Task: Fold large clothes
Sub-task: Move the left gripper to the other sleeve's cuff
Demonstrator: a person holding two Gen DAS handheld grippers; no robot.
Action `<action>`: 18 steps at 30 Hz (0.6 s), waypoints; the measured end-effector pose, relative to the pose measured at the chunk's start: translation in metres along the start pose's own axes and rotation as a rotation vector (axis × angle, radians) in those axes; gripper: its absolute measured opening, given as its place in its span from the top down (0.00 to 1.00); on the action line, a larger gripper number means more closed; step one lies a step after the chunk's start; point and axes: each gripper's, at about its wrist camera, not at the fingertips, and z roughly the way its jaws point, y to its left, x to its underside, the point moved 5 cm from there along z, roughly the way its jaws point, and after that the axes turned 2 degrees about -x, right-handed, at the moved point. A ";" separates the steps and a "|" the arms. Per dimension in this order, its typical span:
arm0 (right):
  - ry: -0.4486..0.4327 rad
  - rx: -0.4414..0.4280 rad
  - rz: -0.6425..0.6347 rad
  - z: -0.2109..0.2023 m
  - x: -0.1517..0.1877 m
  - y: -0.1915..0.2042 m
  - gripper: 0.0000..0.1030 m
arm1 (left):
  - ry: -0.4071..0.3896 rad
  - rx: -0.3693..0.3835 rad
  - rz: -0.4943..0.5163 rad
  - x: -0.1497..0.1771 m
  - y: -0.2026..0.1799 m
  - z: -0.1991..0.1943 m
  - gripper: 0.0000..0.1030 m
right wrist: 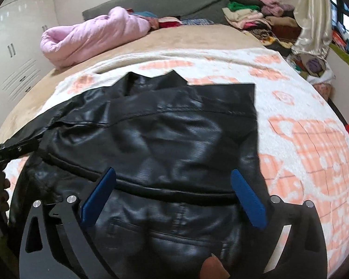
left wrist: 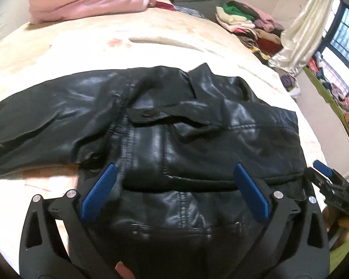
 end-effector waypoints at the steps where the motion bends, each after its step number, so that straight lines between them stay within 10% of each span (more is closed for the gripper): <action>1: -0.004 -0.008 -0.010 -0.001 -0.001 0.006 0.04 | -0.002 -0.007 -0.011 -0.001 0.003 -0.001 0.09; 18: -0.056 -0.091 -0.092 -0.005 -0.035 0.094 0.04 | -0.049 -0.136 -0.137 -0.008 0.057 -0.024 0.09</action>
